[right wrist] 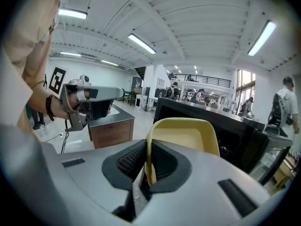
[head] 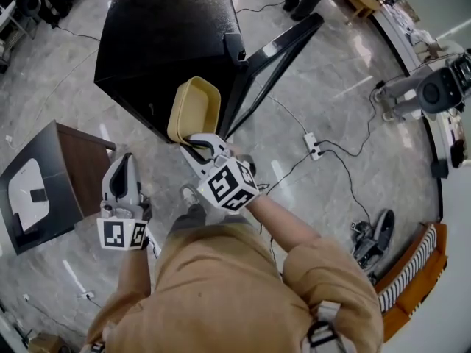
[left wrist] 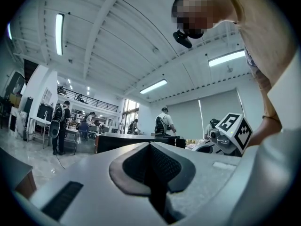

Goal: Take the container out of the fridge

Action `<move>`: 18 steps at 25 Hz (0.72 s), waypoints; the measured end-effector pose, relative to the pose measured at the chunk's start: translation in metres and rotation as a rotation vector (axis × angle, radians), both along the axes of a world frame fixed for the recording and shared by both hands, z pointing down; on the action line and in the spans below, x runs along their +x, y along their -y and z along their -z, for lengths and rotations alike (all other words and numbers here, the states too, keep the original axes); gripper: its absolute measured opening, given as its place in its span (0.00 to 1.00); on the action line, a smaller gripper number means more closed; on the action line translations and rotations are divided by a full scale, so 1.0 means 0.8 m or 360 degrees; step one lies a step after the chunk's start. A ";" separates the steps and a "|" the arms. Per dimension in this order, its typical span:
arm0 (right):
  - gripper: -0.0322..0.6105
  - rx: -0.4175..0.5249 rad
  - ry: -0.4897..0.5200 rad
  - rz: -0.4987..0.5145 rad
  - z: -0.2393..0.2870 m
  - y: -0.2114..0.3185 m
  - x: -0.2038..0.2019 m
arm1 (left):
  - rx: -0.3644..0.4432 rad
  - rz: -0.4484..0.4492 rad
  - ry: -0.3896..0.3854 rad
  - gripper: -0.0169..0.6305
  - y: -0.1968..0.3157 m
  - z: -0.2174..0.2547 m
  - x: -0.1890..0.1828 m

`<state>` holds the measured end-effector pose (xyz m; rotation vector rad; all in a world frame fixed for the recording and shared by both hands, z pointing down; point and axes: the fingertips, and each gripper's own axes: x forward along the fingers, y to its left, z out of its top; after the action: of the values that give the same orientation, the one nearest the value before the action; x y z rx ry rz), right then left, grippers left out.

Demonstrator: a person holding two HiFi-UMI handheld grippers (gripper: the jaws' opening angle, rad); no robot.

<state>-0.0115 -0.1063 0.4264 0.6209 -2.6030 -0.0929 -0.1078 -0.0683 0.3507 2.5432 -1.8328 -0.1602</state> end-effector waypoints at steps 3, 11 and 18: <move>0.08 0.0015 0.0040 -0.0023 0.015 -0.009 0.007 | 0.0013 -0.0003 0.0004 0.03 -0.002 0.005 0.004; 0.08 0.0067 0.0164 -0.0112 0.070 -0.023 0.035 | 0.0033 -0.0002 0.0019 0.03 -0.008 0.017 0.007; 0.08 0.0133 0.0250 -0.0174 0.111 -0.026 0.054 | 0.0043 0.0001 0.0026 0.03 -0.015 0.022 0.006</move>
<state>0.0314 -0.0858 0.3379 0.8295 -2.7204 -0.1229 -0.1026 -0.0561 0.3335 2.5691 -1.8500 -0.1660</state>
